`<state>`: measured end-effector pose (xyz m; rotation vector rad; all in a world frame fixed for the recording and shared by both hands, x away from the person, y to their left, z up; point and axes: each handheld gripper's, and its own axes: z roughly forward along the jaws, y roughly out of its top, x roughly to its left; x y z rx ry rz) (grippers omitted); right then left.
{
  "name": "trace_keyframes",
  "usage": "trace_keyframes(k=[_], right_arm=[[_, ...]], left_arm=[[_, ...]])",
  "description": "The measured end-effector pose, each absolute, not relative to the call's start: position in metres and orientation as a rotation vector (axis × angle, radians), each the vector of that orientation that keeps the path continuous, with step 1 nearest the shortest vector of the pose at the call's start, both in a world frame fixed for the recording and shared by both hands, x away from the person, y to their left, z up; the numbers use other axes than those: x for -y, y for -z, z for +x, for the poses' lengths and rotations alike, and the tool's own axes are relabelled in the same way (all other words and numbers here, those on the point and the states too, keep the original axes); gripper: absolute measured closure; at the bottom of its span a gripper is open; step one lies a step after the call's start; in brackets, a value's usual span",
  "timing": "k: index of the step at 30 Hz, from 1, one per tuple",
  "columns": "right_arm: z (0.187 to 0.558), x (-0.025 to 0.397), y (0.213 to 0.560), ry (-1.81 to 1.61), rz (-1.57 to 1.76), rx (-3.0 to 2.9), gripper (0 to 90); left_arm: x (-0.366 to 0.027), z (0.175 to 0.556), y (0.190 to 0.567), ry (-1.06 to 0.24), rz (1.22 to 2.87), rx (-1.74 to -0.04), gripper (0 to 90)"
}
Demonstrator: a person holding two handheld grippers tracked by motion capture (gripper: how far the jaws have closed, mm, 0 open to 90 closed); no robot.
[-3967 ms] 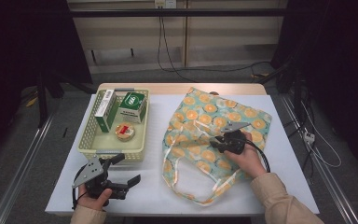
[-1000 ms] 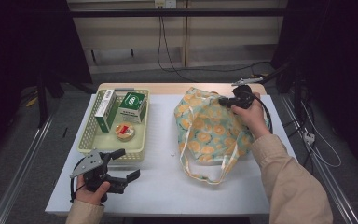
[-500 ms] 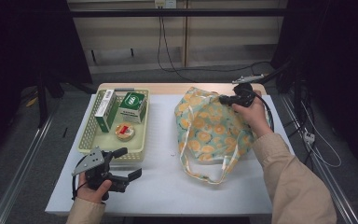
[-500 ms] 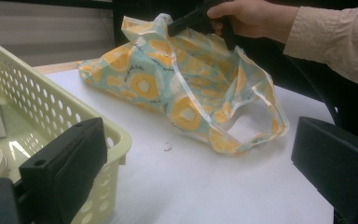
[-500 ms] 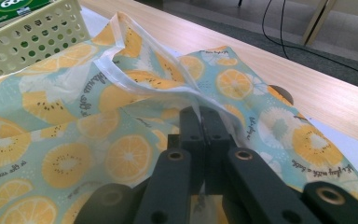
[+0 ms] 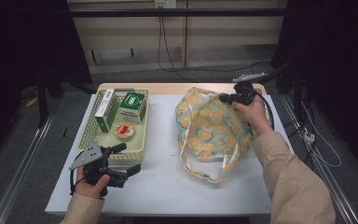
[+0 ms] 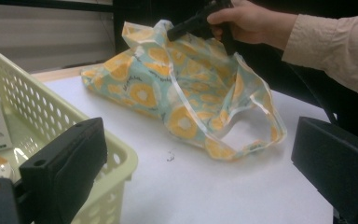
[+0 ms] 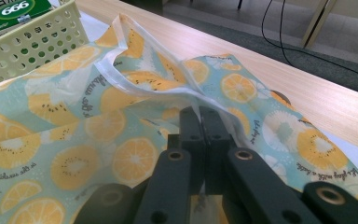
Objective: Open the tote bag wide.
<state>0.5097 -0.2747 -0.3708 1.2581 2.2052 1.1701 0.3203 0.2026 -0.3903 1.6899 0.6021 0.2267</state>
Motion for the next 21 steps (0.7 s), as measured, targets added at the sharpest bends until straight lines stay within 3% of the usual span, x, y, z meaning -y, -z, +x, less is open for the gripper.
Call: trace_keyframes(k=[21], right_arm=[[0.506,0.273,0.368,-1.167,1.249,-2.205,89.9]], left_arm=[[-0.214,0.372,0.355,-0.26,1.676,-0.679,2.6]])
